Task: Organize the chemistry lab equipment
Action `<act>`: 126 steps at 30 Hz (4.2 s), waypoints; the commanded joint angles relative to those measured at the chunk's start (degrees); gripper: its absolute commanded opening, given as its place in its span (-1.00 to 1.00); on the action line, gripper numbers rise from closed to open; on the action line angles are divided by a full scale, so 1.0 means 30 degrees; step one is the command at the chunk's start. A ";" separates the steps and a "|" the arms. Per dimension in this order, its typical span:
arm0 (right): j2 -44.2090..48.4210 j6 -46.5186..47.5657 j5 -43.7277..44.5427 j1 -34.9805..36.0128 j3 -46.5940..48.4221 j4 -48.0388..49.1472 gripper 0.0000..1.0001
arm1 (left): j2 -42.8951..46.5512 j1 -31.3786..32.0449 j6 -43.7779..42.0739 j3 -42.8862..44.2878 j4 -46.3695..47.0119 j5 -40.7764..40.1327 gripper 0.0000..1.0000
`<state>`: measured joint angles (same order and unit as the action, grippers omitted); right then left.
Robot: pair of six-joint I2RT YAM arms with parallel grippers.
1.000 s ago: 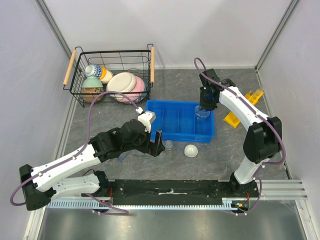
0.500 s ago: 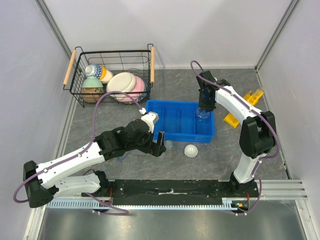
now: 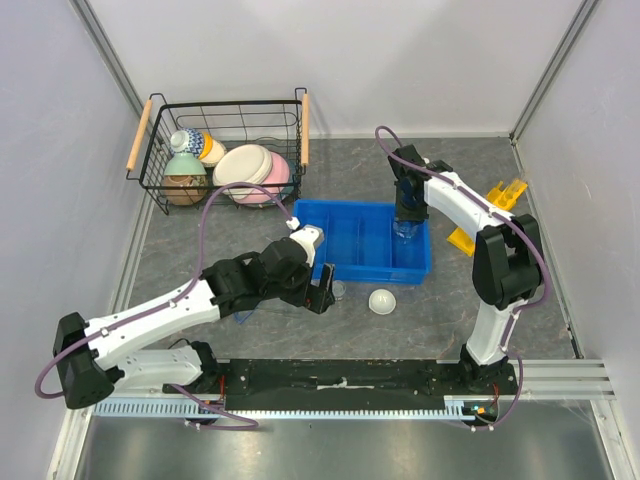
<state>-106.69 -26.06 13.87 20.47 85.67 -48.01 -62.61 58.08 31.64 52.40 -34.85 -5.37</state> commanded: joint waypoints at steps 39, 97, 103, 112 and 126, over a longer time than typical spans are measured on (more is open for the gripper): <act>0.9079 0.0924 0.1969 0.2757 0.0305 -0.1576 -0.01 | -0.6024 -0.0084 0.0030 0.2952 -0.0394 -0.1610 0.85; 1.0574 0.1334 0.1852 0.3343 -0.1808 -0.0901 -0.04 | -0.7812 -0.3512 0.0001 0.0287 0.1099 -0.0467 -0.38; 1.0896 0.1217 0.1939 0.3372 -0.1896 -0.0989 -0.05 | -0.7344 -0.3512 0.0088 0.0374 0.0574 -0.0613 -0.82; 1.1219 0.1159 0.1998 0.3343 -0.1867 -0.1048 -0.06 | -0.4391 -0.3395 0.0001 0.2012 -0.2968 -0.1638 -0.96; 1.1979 0.0955 0.3636 0.3343 0.0125 -0.2248 -0.07 | -0.6484 -0.2399 -0.1962 1.1532 -0.5874 -0.0382 -0.96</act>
<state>-74.26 -22.70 20.51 30.28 82.08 -53.67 -76.42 50.02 29.08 80.60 -51.94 -8.67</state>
